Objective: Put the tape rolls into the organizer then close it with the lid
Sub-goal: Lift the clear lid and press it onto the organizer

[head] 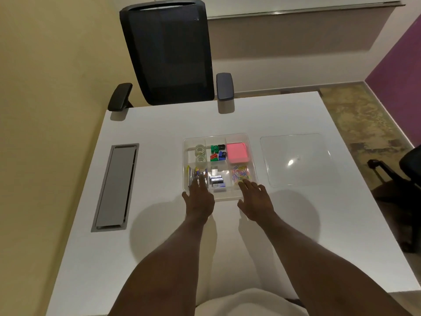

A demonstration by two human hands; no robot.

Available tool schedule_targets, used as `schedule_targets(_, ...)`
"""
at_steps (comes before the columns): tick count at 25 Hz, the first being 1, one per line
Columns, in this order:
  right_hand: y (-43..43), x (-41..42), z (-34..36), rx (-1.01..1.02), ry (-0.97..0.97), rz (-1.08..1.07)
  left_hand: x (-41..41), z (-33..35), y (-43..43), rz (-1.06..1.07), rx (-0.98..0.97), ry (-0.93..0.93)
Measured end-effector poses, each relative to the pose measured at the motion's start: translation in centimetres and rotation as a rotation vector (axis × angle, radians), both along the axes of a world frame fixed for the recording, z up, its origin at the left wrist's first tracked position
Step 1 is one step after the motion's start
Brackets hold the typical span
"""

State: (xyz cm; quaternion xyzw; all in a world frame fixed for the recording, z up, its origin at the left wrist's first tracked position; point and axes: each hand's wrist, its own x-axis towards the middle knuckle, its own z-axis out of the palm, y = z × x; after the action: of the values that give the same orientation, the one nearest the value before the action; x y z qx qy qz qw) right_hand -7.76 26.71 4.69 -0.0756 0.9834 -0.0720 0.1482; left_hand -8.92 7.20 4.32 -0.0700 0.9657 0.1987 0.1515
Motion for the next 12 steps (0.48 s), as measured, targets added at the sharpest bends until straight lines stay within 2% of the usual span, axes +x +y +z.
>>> schedule_targets(12,15.1,-4.4,-0.5,0.026,0.099,0.013,-3.6,-0.3,16.3,-0.081,-0.037,0.047)
